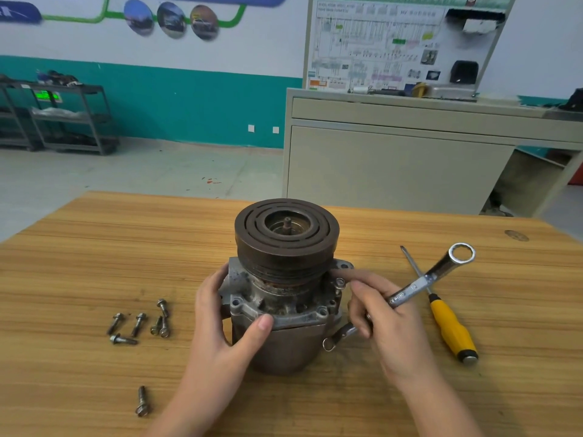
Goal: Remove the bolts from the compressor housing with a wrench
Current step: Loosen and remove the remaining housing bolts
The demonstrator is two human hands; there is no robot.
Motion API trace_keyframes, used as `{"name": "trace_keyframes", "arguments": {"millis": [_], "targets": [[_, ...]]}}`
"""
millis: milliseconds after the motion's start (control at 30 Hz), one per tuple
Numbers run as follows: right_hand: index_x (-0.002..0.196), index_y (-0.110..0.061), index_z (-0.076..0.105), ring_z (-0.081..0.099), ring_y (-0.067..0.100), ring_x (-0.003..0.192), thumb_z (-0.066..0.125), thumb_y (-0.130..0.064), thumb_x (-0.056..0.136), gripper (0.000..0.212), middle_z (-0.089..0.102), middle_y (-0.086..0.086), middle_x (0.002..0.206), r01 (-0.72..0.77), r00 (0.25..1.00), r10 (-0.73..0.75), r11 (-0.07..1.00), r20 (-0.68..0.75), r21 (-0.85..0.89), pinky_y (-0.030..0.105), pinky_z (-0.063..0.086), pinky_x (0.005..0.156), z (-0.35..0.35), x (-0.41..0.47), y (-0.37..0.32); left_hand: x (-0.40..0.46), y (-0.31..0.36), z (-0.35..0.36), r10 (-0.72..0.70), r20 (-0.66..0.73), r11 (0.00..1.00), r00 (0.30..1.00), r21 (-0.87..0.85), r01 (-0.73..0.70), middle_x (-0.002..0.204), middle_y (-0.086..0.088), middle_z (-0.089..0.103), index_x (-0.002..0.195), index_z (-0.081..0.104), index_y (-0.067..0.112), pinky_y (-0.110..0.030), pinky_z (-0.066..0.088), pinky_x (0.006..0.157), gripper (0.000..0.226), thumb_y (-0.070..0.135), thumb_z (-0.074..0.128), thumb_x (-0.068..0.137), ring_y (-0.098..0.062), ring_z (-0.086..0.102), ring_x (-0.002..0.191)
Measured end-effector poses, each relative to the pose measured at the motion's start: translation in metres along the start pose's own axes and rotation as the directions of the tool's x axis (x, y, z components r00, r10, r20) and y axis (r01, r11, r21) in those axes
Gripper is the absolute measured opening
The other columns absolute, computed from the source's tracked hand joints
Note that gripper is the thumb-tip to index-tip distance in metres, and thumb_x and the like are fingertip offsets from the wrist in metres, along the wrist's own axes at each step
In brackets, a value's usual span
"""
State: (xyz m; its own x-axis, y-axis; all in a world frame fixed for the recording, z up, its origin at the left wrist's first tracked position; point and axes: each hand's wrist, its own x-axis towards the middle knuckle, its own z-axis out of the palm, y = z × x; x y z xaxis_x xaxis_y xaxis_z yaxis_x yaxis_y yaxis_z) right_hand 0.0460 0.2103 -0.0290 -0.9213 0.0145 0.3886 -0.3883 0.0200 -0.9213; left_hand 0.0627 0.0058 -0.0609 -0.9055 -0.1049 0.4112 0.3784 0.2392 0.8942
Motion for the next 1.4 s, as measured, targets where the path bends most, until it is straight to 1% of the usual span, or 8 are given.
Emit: {"name": "trace_keyframes", "arguments": {"millis": [500,633,733,800,867,1000,1267,1400], "targets": [[0.088,-0.035,0.070,0.046,0.001,0.042,0.072,-0.044,0.072,0.018,0.058,-0.004,0.050,0.005,0.999,-0.009,0.997,-0.044,-0.079,0.013,0.035,0.043,-0.001,0.003,-0.004,0.001,-0.004,0.002,0.009,-0.013,1.000,1.000,0.015,-0.009,0.137,0.025,0.038,0.123,0.021,0.070,0.000,0.037,0.086,0.073,0.076,0.060,0.061,0.015,0.039,0.122],[0.080,-0.033,0.072,0.039,0.001,0.040,0.070,-0.049,0.065,0.022,0.052,-0.007,0.047,-0.002,0.984,0.007,1.000,-0.177,0.023,0.017,0.032,0.044,-0.004,0.002,-0.023,-0.002,-0.001,0.006,0.012,-0.061,0.995,0.998,0.103,-0.005,0.142,0.011,0.031,0.128,0.023,0.055,-0.025,0.033,0.107,0.078,0.076,0.057,0.061,-0.001,0.033,0.130],[0.070,-0.029,0.070,0.043,-0.001,0.038,0.073,-0.054,0.058,0.028,0.051,-0.012,0.041,-0.073,0.991,0.064,0.995,-0.116,-0.073,0.013,0.033,0.043,0.004,-0.014,-0.043,-0.006,0.014,0.004,0.319,-0.197,0.922,0.927,0.293,-0.255,0.136,0.008,0.023,0.129,0.038,0.045,-0.026,0.025,0.110,0.068,0.068,0.060,0.069,-0.005,0.026,0.131],[0.064,-0.024,0.069,0.043,-0.002,0.035,0.074,-0.052,0.053,0.030,0.051,-0.009,0.039,-0.130,0.991,0.129,0.987,-0.018,-0.090,0.010,0.032,0.040,0.014,-0.029,-0.054,-0.011,0.024,-0.001,0.569,-0.054,0.776,0.821,0.366,-0.513,0.132,0.007,0.033,0.130,0.044,0.033,-0.020,0.029,0.107,0.067,0.071,0.058,0.076,-0.002,0.031,0.129],[0.058,-0.015,0.069,0.045,-0.002,0.035,0.076,-0.040,0.053,0.026,0.055,-0.006,0.040,-0.196,0.976,0.199,0.979,0.088,-0.051,0.008,0.033,0.038,0.023,-0.041,-0.062,-0.016,0.036,-0.003,0.598,0.182,0.719,0.780,0.307,-0.623,0.123,0.012,0.049,0.126,0.051,0.029,-0.012,0.035,0.101,0.060,0.066,0.058,0.080,0.007,0.042,0.121],[0.057,-0.015,0.073,0.061,0.011,0.048,0.080,-0.034,0.047,0.022,0.068,0.008,0.054,-0.276,0.939,0.272,0.961,0.210,-0.007,0.019,0.049,0.050,0.033,-0.052,-0.066,-0.024,0.047,-0.005,0.526,0.228,0.800,0.819,0.193,-0.568,0.109,0.015,0.064,0.112,0.062,0.027,-0.010,0.050,0.081,0.034,0.039,0.066,0.081,0.011,0.060,0.098],[0.059,-0.025,0.074,0.056,0.010,0.053,0.078,-0.045,0.048,0.023,0.067,0.002,0.055,-0.346,0.878,0.391,0.917,0.277,-0.198,0.023,0.043,0.052,0.037,-0.059,-0.070,-0.042,0.052,-0.024,0.448,0.308,0.830,0.839,0.205,-0.518,0.091,0.026,0.069,0.114,0.065,0.030,-0.003,0.046,0.074,0.050,0.052,0.071,0.069,0.010,0.065,0.077],[0.092,-0.026,0.063,0.048,0.001,0.038,0.061,-0.062,0.071,0.041,0.058,-0.005,0.047,-0.448,0.835,0.535,0.798,0.132,-0.404,0.017,0.037,0.038,0.008,-0.041,-0.068,-0.028,0.045,-0.054,0.344,0.055,0.852,0.937,0.402,-0.336,0.077,0.024,0.070,0.101,0.068,0.040,-0.012,0.051,0.060,0.042,0.067,0.064,0.069,0.005,0.063,0.063]]}}
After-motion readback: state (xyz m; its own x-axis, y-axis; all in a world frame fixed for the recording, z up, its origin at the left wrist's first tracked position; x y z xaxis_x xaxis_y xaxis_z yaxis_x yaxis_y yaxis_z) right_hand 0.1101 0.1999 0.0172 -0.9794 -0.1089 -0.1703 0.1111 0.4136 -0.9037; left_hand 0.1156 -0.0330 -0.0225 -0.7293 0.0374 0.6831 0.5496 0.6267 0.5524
